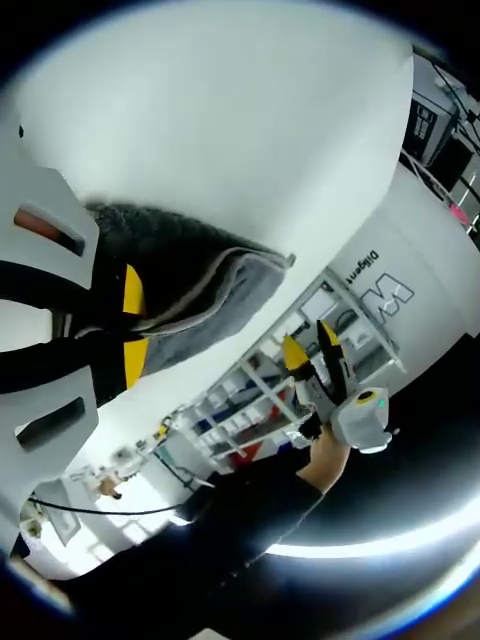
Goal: Open the folded towel by lifting each exposed corner and separating the folded layers until the towel lies flat within the target outline without major curled edges
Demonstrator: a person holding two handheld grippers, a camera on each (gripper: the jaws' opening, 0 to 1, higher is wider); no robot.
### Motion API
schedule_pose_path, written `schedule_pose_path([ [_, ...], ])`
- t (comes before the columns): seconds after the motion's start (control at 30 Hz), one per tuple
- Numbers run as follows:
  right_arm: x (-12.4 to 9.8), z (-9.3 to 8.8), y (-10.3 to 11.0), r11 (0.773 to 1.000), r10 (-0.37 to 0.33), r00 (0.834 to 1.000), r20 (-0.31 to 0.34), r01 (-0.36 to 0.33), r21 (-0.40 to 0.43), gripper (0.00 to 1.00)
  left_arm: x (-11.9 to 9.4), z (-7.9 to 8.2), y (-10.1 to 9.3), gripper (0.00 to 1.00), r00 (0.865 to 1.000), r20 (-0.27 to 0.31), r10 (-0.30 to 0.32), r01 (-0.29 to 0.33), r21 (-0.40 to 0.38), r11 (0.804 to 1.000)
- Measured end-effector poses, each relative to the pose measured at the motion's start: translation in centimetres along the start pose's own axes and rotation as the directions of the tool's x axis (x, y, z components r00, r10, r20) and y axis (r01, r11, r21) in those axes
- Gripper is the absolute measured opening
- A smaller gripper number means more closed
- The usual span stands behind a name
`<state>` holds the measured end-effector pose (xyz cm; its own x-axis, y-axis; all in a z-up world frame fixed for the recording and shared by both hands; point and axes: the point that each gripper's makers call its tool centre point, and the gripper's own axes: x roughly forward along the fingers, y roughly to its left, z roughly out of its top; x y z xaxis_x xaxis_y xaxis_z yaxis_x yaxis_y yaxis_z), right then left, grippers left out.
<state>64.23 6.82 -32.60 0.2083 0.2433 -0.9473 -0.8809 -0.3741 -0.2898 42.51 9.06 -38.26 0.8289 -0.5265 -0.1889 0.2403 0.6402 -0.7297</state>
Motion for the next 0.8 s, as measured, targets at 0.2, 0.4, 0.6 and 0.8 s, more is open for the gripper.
schedule_pose_path([
  [0.2, 2.7, 0.2, 0.1, 1.0, 0.009, 1.0, -0.016, -0.009, -0.023, 0.24, 0.0, 0.1, 0.2, 0.04, 1.0, 0.005, 0.002, -0.002, 0.006, 1.0],
  [0.4, 4.6, 0.8, -0.2, 0.999, 0.01, 1.0, -0.019, -0.011, -0.033, 0.25, 0.0, 0.0, 0.2, 0.04, 1.0, 0.0, -0.001, 0.001, 0.007, 1.0],
  [0.6, 5.8, 0.7, 0.0, 0.999, 0.011, 0.999, -0.048, -0.013, -0.046, 0.23, 0.0, 0.0, 0.2, 0.04, 1.0, 0.001, -0.005, 0.005, 0.022, 1.0],
  [0.8, 6.8, 0.1, 0.6, 0.993, 0.016, 0.995, -0.101, -0.027, -0.112, 0.19, 0.0, -0.1, 0.1, 0.04, 1.0, -0.001, -0.011, 0.011, 0.021, 1.0],
])
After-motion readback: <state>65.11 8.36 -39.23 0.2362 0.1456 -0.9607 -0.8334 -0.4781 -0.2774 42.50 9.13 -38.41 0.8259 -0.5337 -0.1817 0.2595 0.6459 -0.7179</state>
